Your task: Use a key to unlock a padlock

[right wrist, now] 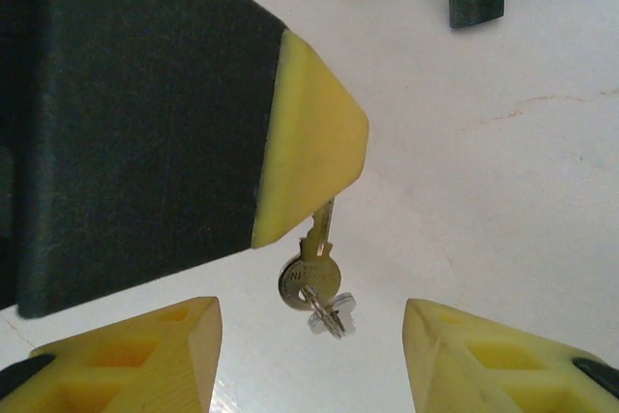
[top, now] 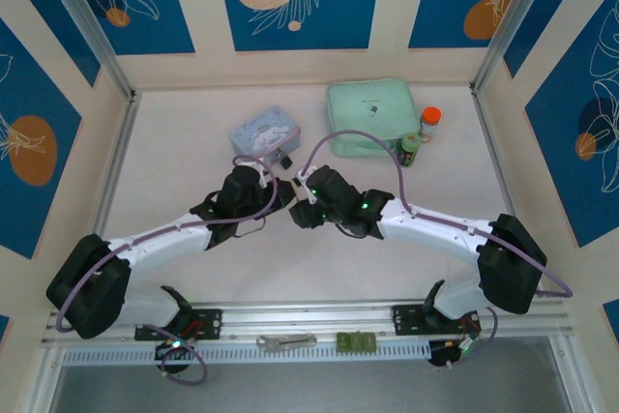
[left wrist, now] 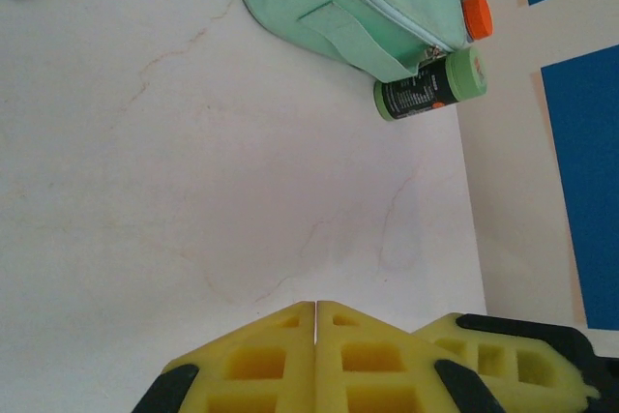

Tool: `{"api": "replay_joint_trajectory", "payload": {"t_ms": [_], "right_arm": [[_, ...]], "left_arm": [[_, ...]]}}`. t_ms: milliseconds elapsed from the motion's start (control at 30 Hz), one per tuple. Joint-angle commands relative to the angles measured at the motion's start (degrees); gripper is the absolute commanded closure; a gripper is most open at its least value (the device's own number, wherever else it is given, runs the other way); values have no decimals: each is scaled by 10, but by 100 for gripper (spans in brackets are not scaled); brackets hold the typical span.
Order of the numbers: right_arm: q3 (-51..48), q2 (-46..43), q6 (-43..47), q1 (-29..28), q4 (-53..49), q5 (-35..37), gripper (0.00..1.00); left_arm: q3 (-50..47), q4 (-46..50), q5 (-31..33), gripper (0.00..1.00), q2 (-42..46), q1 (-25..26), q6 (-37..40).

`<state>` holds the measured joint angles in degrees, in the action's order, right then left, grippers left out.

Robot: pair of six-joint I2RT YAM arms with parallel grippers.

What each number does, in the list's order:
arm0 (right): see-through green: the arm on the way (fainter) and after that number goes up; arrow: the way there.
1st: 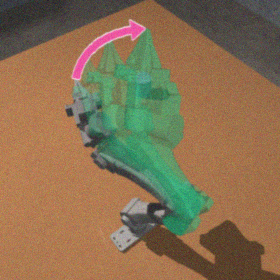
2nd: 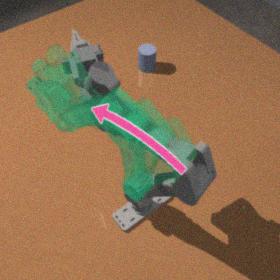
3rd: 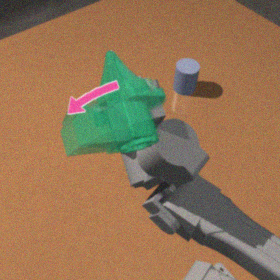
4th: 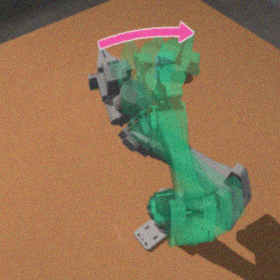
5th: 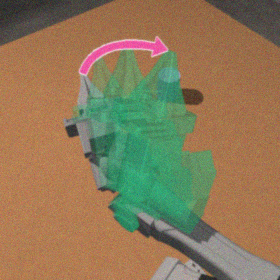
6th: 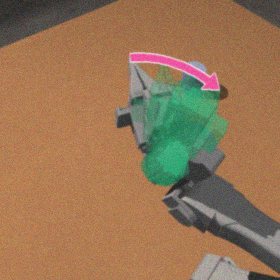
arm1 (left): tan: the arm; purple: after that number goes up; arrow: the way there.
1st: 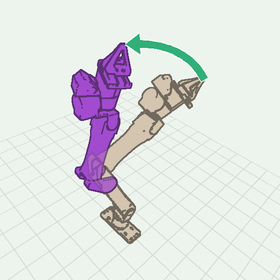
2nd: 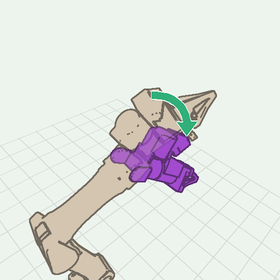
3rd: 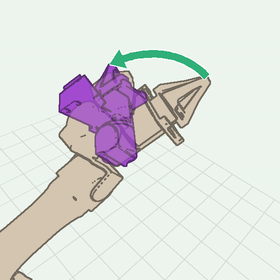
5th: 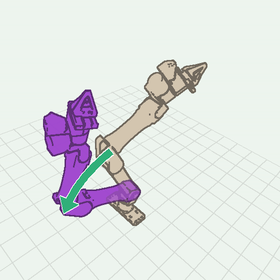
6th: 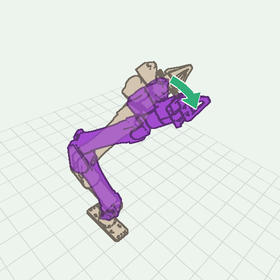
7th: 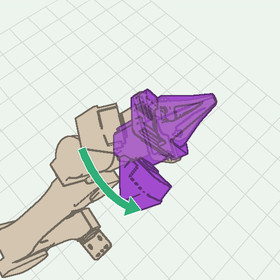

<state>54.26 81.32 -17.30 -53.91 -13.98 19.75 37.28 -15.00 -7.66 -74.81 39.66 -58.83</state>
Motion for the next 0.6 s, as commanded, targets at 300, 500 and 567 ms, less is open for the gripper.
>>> {"api": "replay_joint_trajectory", "payload": {"t_ms": [300,500,567], "right_arm": [[0,26,27,-3,36,19,70],[1,27,32,-2,43,15,93],[0,27,34,1,43,3,100]], "left_arm": [[-3,10,-16,100,35,5,-27],[-5,7,-22,100,32,7,-33],[-6,5,-22,94,35,7,-33]]}}
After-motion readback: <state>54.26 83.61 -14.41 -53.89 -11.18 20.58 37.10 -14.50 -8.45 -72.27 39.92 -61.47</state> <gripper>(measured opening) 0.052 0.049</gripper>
